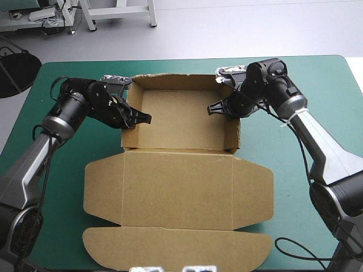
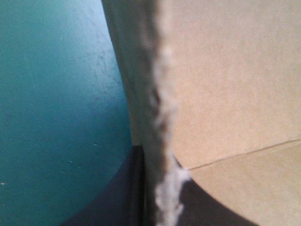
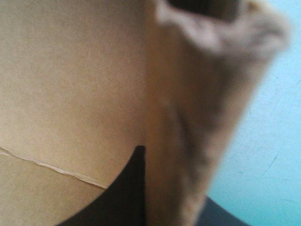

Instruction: Fold the box

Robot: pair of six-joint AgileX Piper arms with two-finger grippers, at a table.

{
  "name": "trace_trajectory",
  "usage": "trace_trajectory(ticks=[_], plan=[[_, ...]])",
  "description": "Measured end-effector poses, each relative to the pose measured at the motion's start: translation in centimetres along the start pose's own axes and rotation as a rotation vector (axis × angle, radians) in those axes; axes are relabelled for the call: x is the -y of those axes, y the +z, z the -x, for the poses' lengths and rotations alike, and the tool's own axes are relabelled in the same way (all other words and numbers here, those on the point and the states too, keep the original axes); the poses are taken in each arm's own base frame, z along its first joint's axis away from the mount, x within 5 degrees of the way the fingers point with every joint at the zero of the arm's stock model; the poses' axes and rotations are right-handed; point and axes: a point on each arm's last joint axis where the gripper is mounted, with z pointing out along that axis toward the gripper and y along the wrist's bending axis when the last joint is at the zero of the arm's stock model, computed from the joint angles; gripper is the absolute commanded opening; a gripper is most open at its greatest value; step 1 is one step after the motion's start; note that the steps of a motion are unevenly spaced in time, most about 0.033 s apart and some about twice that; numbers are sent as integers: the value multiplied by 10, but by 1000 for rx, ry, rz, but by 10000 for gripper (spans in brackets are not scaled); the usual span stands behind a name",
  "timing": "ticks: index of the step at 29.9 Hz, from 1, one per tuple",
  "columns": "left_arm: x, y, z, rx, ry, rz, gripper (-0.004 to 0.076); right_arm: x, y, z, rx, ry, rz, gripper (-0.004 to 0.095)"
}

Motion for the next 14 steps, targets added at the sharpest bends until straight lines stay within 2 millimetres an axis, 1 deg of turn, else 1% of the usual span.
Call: trace_trajectory(ticks=[6, 10, 14], plan=[[8, 29, -4, -124, 9, 29, -9, 3, 21, 2, -48, 12, -17, -11], [9, 47, -8, -204, 12, 59, -9, 3, 43, 2, -98, 24, -6, -11], [10, 57, -9, -237, 3, 70, -9, 6, 65, 2, -149, 31, -10, -11]])
